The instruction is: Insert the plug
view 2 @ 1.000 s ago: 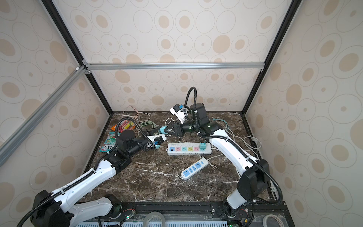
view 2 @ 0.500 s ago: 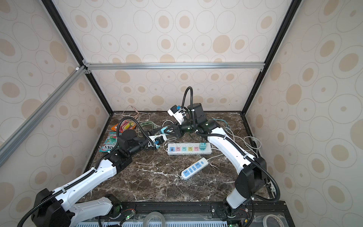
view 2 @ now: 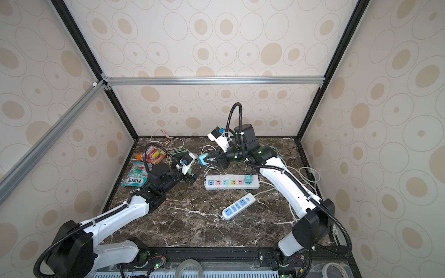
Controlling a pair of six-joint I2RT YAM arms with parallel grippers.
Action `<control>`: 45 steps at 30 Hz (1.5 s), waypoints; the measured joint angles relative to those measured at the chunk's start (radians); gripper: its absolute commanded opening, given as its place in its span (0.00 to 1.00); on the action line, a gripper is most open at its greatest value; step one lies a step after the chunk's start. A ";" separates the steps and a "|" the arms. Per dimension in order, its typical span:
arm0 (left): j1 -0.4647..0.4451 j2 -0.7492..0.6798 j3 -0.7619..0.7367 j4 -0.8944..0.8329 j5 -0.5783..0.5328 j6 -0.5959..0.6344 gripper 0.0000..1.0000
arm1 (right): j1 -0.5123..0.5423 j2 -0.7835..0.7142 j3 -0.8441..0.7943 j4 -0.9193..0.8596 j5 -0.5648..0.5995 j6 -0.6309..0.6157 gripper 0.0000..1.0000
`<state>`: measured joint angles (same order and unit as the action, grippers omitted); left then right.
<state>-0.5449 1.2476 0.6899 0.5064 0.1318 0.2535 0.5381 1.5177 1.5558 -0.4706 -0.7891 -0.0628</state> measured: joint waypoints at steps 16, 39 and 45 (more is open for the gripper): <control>0.000 0.186 -0.087 0.351 0.133 -0.433 0.83 | -0.001 -0.050 -0.075 0.071 -0.031 -0.010 0.03; 0.104 0.268 0.335 0.083 -0.278 -0.409 0.00 | -0.012 -0.056 -0.040 -0.226 0.027 -0.408 0.03; 0.118 0.166 0.412 -0.056 -0.328 -0.411 0.00 | -0.013 0.026 0.027 -0.433 0.147 -0.682 0.01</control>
<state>-0.4267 1.4132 1.1015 0.4507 -0.1963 -0.1574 0.5247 1.5440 1.5833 -0.9035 -0.6418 -0.7452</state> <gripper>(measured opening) 0.048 0.273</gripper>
